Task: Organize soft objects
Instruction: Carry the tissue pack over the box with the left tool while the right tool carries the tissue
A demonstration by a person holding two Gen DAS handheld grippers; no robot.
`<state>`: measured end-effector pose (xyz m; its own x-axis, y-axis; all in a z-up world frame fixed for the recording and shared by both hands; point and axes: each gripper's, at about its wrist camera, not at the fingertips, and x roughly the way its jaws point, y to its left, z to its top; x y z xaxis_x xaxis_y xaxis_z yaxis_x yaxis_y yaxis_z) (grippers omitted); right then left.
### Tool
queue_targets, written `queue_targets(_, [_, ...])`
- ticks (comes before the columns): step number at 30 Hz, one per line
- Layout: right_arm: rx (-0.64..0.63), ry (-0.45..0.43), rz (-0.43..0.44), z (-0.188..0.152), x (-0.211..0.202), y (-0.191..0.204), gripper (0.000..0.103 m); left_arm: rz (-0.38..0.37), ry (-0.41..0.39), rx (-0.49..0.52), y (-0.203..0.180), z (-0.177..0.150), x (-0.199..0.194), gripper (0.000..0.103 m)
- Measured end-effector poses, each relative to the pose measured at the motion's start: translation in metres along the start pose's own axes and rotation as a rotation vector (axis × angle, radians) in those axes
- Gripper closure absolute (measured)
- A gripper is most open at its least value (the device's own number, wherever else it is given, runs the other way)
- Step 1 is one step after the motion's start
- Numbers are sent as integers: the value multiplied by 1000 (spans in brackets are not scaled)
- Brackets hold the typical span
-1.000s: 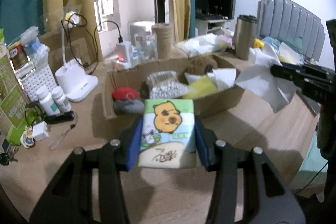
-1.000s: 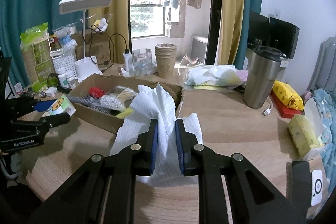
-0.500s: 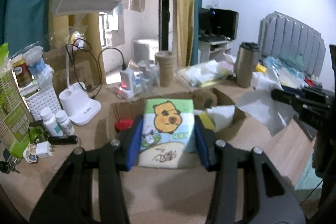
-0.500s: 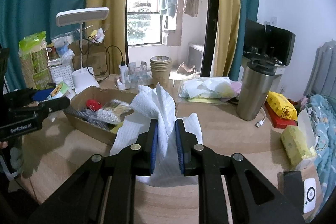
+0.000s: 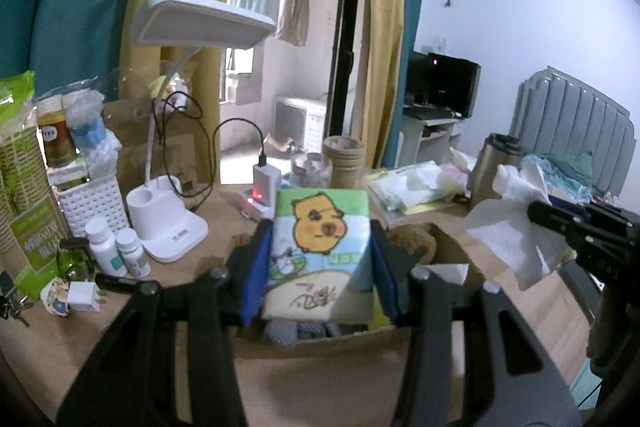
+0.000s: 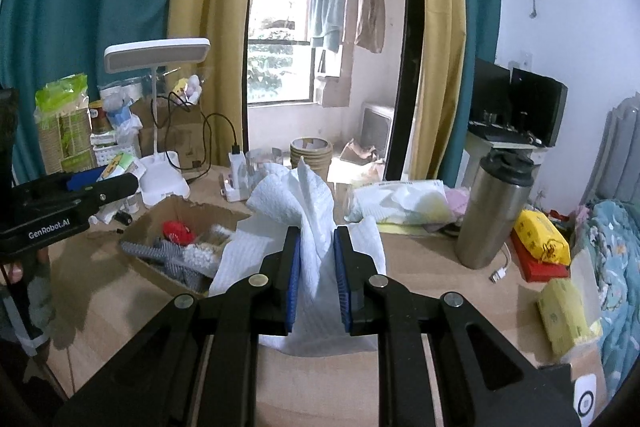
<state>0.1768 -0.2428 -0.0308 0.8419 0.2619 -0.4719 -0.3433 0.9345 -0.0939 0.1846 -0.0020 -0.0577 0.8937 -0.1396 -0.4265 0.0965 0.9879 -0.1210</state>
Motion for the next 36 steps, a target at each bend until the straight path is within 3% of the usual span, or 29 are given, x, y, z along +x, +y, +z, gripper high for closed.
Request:
queue_targets(18, [-12,18,44,10,47,14,85,52,10,-29,14,-4,37,56])
queue_targets(36, [-1,146,123,-7,115,41,85,36,147,-53,25,-27,88,56])
